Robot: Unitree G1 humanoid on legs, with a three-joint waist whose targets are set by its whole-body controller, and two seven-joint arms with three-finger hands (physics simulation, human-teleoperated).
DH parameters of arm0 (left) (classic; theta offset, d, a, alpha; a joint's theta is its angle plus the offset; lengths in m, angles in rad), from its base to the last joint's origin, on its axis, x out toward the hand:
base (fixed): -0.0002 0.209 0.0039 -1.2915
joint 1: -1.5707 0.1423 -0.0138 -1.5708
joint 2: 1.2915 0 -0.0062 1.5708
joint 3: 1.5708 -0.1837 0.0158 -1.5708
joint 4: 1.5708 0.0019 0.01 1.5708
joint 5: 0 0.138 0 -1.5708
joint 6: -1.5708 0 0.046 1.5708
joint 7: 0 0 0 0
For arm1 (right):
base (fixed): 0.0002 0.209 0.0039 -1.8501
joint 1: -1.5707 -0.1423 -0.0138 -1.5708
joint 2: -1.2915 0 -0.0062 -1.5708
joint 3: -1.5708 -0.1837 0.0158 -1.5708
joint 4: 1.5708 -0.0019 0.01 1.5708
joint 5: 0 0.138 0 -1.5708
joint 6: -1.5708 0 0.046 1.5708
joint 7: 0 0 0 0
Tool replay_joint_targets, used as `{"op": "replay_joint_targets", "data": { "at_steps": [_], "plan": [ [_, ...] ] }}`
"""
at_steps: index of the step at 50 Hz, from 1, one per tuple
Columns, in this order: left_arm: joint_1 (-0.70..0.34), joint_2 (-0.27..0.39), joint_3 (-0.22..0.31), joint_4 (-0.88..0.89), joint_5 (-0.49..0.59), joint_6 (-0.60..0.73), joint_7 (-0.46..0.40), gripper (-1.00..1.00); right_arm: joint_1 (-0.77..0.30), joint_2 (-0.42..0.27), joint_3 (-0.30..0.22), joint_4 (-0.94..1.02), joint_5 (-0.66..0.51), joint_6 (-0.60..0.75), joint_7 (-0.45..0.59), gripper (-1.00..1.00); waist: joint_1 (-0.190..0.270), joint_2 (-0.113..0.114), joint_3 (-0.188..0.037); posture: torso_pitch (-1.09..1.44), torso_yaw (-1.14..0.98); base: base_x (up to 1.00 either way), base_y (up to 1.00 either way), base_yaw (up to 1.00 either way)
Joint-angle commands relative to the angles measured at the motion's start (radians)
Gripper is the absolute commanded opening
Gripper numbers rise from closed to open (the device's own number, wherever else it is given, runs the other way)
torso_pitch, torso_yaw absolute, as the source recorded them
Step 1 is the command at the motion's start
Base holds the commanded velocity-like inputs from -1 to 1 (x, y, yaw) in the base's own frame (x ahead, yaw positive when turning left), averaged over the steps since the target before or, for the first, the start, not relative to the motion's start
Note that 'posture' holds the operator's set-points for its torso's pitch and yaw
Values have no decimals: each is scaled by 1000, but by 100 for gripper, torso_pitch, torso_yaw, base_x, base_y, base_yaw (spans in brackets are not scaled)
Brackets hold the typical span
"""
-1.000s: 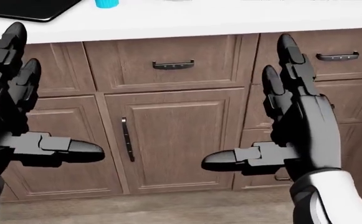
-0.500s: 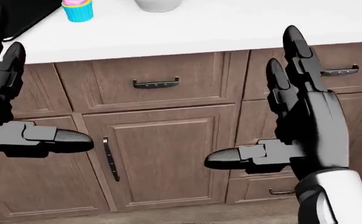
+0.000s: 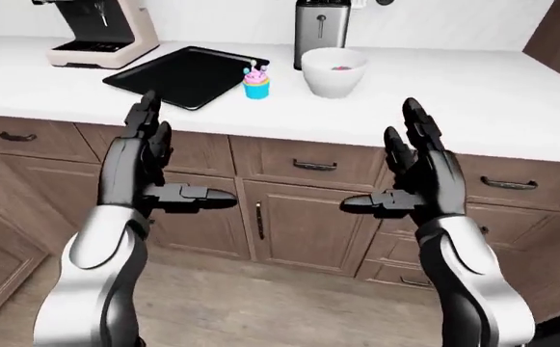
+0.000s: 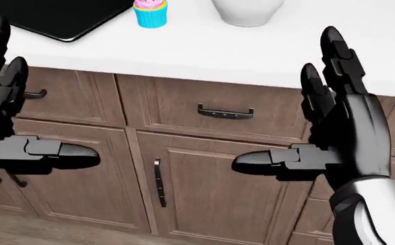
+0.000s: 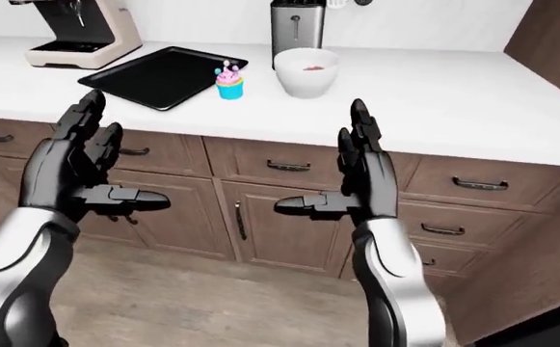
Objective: Pick up the bowl with cake and place it on the tray. Pick up the cupcake and place it on the tray.
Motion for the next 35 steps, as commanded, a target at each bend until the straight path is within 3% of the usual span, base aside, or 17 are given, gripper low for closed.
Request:
{"op": "replay_joint_targets", "data": {
  "at_steps": [1, 5, 7, 8, 10, 12, 16, 18, 20, 21, 22, 25, 30, 32, 33, 34, 35],
  "plan": [
    [-23, 10, 6, -36, 6, -44, 1, 100, -21, -3, 0, -52, 12, -38, -1, 100, 2, -4, -14, 0, 0, 34, 0, 0],
    [-27, 9, 3, -33, 10, -43, -1, 100, -26, -10, -7, -71, 24, -22, -7, 100, -13, 59, -12, 0, 0, 34, 0, 0],
    [-31, 9, 3, -31, 10, -44, -3, 100, -31, -12, -13, -74, 31, -18, -12, 100, -14, 119, -30, 0, 0, 35, 0, 0],
    [-35, 10, 5, -33, 10, -38, -3, 100, -35, -15, -16, -81, 36, -11, -15, 100, -2, 83, -18, 0, 0, 35, 0, 0],
    [-40, 12, 6, -37, 9, -31, -3, 100, -43, -21, -25, -86, 45, -4, -19, 100, -4, 94, -15, 0, 0, 33, 0, 0],
    [-40, 11, 5, -38, 9, -31, -2, 100, -43, -27, -34, -93, 53, -3, -23, 100, 1, 79, -24, 0, 0, 34, 0, 0],
    [-44, 11, 2, -31, 13, -35, -2, 100, -48, -38, -56, -95, 75, -3, -33, 100, 15, 36, -12, 0, 0, 34, 0, 0],
    [-39, 9, -1, -27, 16, -43, -2, 100, -49, -43, -61, -97, 84, -4, -39, 100, 21, 2, -16, 0, 0, 35, 0, 0],
    [-36, 10, 0, -39, 18, -32, -2, 100, -57, -48, -83, -99, 109, 2, -48, 100, 18, -65, -38, 0, 0, 34, 0, 0],
    [-39, 13, 3, -53, 18, -16, -3, 100, -59, -53, -93, -110, 125, 13, -57, 100, 6, -20, -18, 0, 0, 34, 0, 0],
    [-42, 15, 7, -62, 17, -5, -4, 100, -54, -57, -93, -104, 130, 2, -58, 100, 14, -44, -11, 0, 0, 35, 0, 0],
    [-43, 11, -3, -60, 24, -8, 0, 100, -50, -69, -110, -113, 158, 6, -69, 100, -2, -30, -14, 0, 0, 34, 0, 0],
    [-36, 6, -6, -53, 32, -21, -8, 100, -48, -90, -133, -122, 193, 8, -89, 100, -16, 24, -3, 0, 0, 34, 0, 0],
    [-32, 4, -1, -46, 32, -32, -11, 100, -43, -98, -139, -117, 198, 0, -91, 100, -22, 66, -14, 0, 0, 34, 0, 0],
    [-28, 3, -1, -41, 33, -40, -11, 100, -42, -100, -138, -114, 197, -5, -92, 100, -23, 101, -29, 0, 0, 34, 0, 0],
    [-28, 3, 0, -43, 31, -37, -12, 100, -43, -102, -139, -111, 197, -7, -95, 100, -11, 85, -29, 0, 0, 35, 0, 0],
    [-32, 3, 3, -50, 29, -25, -11, 100, -44, -104, -141, -109, 198, -9, -96, 100, -10, 88, -18, 0, 0, 35, 0, 0]
  ]
}}
